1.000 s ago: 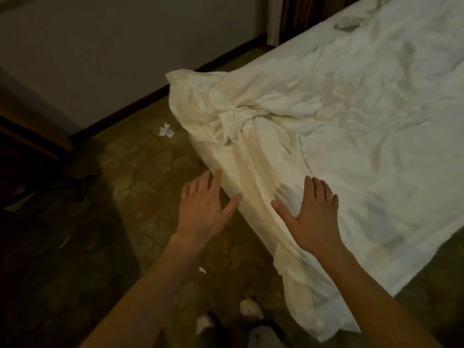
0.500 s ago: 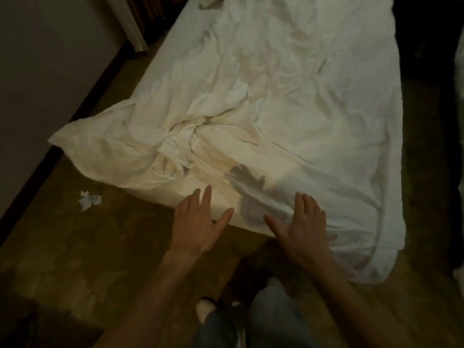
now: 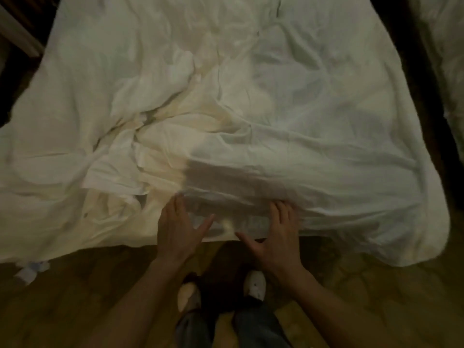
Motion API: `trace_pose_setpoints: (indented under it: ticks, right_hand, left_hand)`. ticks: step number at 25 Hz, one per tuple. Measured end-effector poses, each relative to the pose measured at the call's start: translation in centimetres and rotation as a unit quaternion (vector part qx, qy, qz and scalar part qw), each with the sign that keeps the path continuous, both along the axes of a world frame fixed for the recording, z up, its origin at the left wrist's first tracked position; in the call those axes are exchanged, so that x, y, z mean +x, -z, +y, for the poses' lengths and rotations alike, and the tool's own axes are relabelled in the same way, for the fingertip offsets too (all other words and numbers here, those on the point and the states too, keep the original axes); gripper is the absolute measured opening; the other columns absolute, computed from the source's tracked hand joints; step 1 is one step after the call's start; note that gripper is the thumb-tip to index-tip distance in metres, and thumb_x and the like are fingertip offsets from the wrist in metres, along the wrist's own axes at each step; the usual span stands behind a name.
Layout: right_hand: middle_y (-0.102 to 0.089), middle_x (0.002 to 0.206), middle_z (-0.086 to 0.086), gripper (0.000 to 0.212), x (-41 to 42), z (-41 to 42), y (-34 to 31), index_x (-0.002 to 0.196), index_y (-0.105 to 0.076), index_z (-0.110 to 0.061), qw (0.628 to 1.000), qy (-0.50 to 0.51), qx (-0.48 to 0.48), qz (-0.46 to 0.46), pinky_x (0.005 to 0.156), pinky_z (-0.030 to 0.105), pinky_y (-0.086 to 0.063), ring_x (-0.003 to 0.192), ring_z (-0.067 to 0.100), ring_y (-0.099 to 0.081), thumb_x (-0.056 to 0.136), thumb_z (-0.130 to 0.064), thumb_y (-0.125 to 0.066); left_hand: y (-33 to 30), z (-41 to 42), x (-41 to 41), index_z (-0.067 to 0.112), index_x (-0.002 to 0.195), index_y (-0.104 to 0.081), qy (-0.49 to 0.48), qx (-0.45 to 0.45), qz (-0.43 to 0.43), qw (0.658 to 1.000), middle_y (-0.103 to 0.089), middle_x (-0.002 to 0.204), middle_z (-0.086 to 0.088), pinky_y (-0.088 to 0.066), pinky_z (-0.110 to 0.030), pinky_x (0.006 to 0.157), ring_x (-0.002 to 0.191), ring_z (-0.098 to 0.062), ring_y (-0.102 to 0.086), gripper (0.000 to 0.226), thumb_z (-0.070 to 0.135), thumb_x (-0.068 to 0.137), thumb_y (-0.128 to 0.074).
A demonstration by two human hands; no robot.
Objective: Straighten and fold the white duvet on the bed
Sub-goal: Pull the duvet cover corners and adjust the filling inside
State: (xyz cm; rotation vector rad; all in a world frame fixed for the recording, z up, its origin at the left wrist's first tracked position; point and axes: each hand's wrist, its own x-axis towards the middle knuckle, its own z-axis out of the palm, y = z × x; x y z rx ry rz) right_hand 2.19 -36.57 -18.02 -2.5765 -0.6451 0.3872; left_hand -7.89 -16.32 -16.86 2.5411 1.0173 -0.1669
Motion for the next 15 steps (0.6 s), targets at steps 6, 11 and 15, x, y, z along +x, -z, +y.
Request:
trace_pose_setpoints:
  ticks: [6, 11, 15]
  right_hand:
    - [-0.038, 0.156, 0.021, 0.106, 3.2, 5.1, 6.9, 0.149, -0.041, -0.001, 0.982, -0.053, -0.001, -0.18, 0.12, 0.061, -0.018, 0.147, 0.038, -0.029, 0.081, -0.083, -0.046]
    - [-0.066, 0.107, 0.015, 0.087, 6.4, 8.1, 9.3, 0.11, -0.062, -0.01, 0.974, 0.015, -0.049, -0.221, 0.09, 0.046, -0.039, 0.101, 0.035, -0.06, 0.073, -0.087, -0.048]
    - [-0.068, 0.072, 0.01, 0.083, 6.0, 7.6, 7.5, 0.089, -0.064, -0.013, 0.974, -0.002, -0.051, -0.222, 0.069, 0.038, -0.047, 0.067, 0.031, -0.066, 0.074, -0.091, -0.039]
  left_hand:
    - [8.3, 6.1, 2.4, 0.001, 0.142, -0.046, 0.233, 0.149, -0.064, 0.959, -0.045, 0.143, -0.021, -0.025, -0.06, 0.113, 0.134, -0.041, -0.04, 0.093, 0.075, 0.09, -0.025]
    - [11.1, 8.9, 6.3, 0.007, 0.106, -0.061, 0.222, 0.212, -0.103, 0.946, -0.06, 0.105, -0.016, -0.033, -0.049, 0.092, 0.101, -0.034, -0.053, 0.078, 0.077, 0.083, -0.033]
    - [9.1, 10.0, 7.4, 0.014, 0.068, -0.063, 0.257, 0.166, -0.116, 0.945, -0.064, 0.061, -0.01, -0.044, -0.036, 0.063, 0.059, -0.03, -0.063, 0.081, 0.082, 0.087, -0.022]
